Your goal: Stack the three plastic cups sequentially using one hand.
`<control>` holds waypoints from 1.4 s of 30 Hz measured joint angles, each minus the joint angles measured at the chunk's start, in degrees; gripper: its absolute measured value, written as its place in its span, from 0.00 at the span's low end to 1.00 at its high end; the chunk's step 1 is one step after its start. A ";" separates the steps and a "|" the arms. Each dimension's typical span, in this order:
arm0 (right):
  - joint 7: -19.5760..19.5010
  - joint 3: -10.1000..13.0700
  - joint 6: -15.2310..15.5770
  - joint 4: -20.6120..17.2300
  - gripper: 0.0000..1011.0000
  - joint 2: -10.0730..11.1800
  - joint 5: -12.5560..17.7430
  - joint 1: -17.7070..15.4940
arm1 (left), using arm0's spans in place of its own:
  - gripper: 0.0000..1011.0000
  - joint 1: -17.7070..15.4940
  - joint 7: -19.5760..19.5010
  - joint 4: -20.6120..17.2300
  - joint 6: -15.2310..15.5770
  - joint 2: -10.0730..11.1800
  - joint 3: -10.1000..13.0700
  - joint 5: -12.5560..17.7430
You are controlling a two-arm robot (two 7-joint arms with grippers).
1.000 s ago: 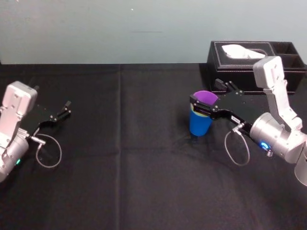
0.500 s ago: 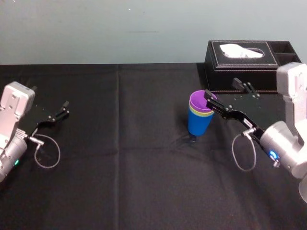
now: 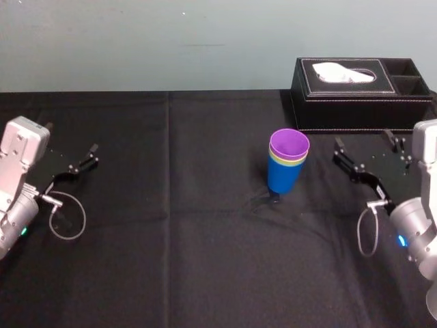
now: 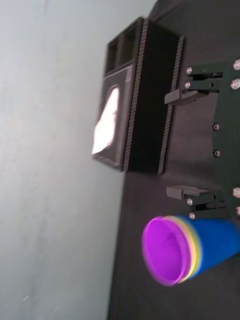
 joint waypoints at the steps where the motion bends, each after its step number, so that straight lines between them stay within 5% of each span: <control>1: -0.24 0.01 0.73 0.19 0.99 -0.08 -0.33 0.01 | 1.00 0.00 0.00 0.00 0.00 0.00 0.00 0.00; 12: -0.72 0.08 4.35 2.89 0.99 -1.30 -3.41 0.82 | 1.00 0.00 0.00 0.00 0.00 0.00 0.00 0.00; 42: 0.06 0.18 4.35 3.11 0.99 -1.44 -3.57 0.94 | 1.00 0.00 0.00 0.00 0.00 0.00 0.00 0.00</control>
